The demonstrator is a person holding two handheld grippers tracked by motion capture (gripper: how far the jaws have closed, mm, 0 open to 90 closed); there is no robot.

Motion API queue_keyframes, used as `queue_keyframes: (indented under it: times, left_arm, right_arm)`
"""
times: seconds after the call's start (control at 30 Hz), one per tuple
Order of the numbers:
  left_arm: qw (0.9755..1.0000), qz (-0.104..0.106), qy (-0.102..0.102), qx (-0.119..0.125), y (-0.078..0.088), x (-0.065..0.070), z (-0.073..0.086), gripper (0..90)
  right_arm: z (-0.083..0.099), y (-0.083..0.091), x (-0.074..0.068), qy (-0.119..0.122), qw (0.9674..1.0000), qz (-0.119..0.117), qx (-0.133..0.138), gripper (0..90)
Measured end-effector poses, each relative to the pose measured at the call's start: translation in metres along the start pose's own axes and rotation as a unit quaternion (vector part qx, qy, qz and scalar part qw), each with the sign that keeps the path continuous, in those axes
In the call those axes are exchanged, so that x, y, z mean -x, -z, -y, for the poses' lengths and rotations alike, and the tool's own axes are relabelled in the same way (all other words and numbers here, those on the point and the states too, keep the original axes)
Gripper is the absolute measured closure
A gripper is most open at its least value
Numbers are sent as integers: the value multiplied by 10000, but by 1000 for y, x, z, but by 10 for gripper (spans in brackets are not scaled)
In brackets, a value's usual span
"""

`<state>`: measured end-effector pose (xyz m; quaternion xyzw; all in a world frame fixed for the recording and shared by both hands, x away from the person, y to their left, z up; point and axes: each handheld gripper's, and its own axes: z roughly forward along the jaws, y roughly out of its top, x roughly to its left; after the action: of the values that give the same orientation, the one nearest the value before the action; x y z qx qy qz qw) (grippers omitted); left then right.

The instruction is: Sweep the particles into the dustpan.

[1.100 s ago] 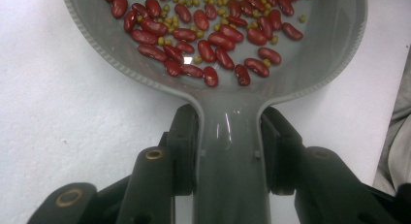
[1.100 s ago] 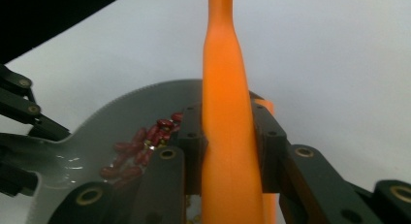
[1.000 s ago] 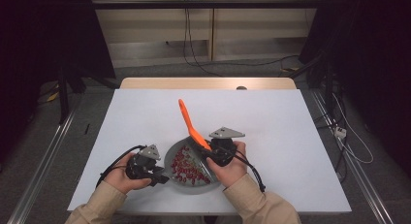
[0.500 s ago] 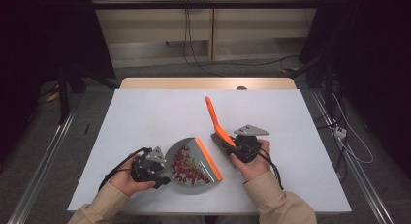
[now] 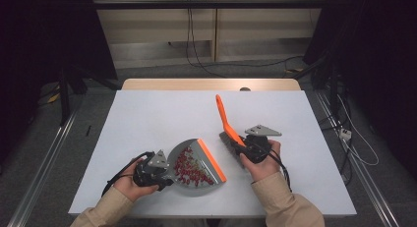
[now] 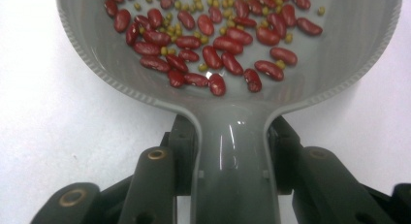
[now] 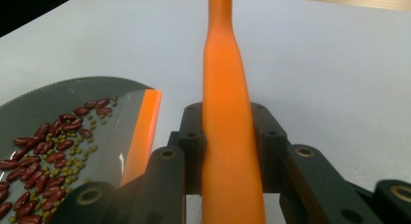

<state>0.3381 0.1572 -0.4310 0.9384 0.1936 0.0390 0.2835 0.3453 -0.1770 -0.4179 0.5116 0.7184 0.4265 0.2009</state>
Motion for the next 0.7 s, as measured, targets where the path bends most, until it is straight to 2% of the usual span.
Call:
queue_keyframes:
  times: [0.03, 0.07, 0.1, 0.13, 0.2, 0.23, 0.27, 0.33, 0.37, 0.4, 0.47, 0.5, 0.53, 0.6, 0.63, 0.67, 0.7]
  left_arm:
    - [9995, 8, 234, 222, -2, 2, 1, 642]
    - [9997, -4, 169, 167, -1, 0, 2, 642]
    - [9981, -16, 468, 394, -4, 3, 3, 642]
    - [9983, -68, 434, 372, -3, 1, 4, 642]
    - [9994, -106, 204, 253, -1, -2, 6, 642]
    - [9986, -113, 326, 390, -2, -1, 6, 642]
    - [9993, -108, 192, 300, 0, -3, 6, 642]
    - [9990, -154, 206, 364, 0, -3, 7, 642]
    - [9981, -306, 292, 458, -1, -1, 7, 642]
    - [9982, -154, 295, 491, 0, -3, 7, 642]
    - [9972, -180, 339, 638, 0, -4, 8, 642]
    - [9967, -401, 344, 620, 0, -2, 8, 642]
    - [9967, -232, 365, 692, 1, -4, 8, 642]
    - [9962, -256, 403, 724, 2, -6, 9, 642]
    - [9958, -383, 422, 715, 3, -5, 9, 642]
    - [9954, -288, 447, 793, 3, -7, 9, 642]
    - [9949, -330, 466, 832, 4, -7, 9, 641]
  right_arm:
    - [0, 0, 1, -2, 10000, -3, 2, 710]
    - [0, 0, 1, -12, 10000, -3, 5, 709]
    - [0, 0, 1, -14, 10000, -3, 9, 709]
    - [0, 0, 2, -13, 10000, -7, 6, 710]
    - [0, 0, 2, -9, 10000, 1, 5, 709]
    - [0, 0, 2, -4, 10000, -2, 3, 710]
    - [0, 0, 2, -4, 10000, -5, -1, 709]
    - [0, 0, 2, -15, 10000, 1, -3, 709]
    - [0, 0, 2, -20, 10000, 0, 0, 709]
    - [0, 0, 3, -23, 10000, 2, 4, 710]
    - [0, 0, 3, -19, 10000, 14, 10, 709]
    - [0, 1, 3, -21, 10000, 17, 11, 710]
    - [0, 1, 4, -30, 10000, 24, 13, 709]
    - [0, 1, 4, -28, 10000, 28, 21, 709]
    - [0, 1, 4, -28, 10000, 26, 20, 709]
    - [0, 1, 5, -21, 10000, 32, 18, 709]
    - [-1, 1, 5, -11, 10000, 35, 18, 710]
